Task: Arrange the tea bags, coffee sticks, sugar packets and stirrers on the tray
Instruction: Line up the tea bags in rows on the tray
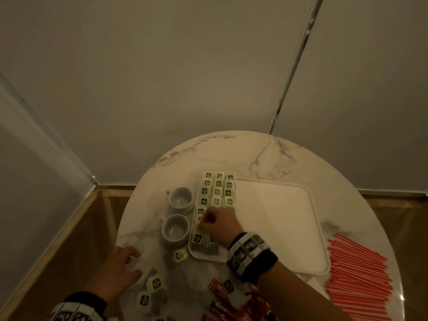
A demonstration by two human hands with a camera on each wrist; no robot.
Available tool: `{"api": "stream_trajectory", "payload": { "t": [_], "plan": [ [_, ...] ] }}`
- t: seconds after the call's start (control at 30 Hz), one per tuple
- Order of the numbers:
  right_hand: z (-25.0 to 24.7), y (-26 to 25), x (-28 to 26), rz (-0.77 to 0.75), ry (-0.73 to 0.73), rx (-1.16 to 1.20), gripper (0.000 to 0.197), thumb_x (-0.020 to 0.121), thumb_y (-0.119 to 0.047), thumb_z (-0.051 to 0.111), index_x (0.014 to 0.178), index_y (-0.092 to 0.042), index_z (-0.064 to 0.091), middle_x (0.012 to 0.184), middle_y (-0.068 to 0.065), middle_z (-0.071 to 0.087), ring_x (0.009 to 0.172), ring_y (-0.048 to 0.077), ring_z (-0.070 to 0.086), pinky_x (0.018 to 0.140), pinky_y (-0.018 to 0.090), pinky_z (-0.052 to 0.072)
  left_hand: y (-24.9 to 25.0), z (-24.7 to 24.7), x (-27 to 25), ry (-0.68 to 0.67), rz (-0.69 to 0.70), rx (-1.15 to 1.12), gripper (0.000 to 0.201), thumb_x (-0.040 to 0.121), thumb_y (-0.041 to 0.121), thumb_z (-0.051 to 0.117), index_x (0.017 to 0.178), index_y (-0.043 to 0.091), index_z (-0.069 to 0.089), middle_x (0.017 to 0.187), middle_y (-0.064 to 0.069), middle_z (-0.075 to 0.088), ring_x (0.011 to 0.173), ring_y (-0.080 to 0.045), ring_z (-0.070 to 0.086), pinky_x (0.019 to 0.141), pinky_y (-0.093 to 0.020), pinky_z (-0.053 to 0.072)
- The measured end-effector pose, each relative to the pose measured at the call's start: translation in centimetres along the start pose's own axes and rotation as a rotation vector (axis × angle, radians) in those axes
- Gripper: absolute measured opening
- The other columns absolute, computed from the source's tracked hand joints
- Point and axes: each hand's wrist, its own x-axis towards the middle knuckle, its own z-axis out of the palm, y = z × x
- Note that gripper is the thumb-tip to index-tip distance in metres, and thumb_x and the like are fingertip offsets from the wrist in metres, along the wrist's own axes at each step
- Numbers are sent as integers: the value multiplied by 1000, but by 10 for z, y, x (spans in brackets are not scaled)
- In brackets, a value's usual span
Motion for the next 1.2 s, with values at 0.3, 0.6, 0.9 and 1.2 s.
{"api": "stream_trajectory", "payload": {
  "t": [0.3, 0.6, 0.9, 1.2],
  "plan": [
    [76, -30, -51, -118, -369, -410, 27, 93, -34, 49, 108, -14, 58, 110, 13, 62, 102, 32, 60, 83, 37, 48, -12, 25, 11, -23, 22, 88, 57, 83, 25, 66, 135, 26, 42, 127, 1, 37, 116, -16, 49, 94, -24, 41],
    [110, -45, -66, -115, -415, -474, 56, 83, -37, 66, 128, -14, 44, 134, 9, 38, 114, 32, 52, 92, 43, 46, -5, 29, 19, 31, -71, 66, 24, 74, 19, 74, 82, 25, 52, 92, 2, 59, 83, -14, 55, 67, -23, 36],
    [86, -26, -59, -33, -337, -248, 9, 90, -19, 53, 98, -14, 54, 104, 12, 59, 99, 28, 57, 88, 36, 47, -4, 22, 11, 83, 89, 21, 24, 83, 5, 58, 67, 23, 55, 86, -1, 54, 74, -12, 49, 61, -17, 32],
    [-3, 21, -38, 114, -80, 226, 12, 90, -11, 55, 102, -13, 54, 92, 11, 63, 59, 16, 58, 48, 22, 48, 7, 2, -4, 63, 45, -295, 15, 86, 5, 64, 77, 8, 52, 80, -13, 56, 67, -24, 54, 58, -38, 51]
  ]
}}
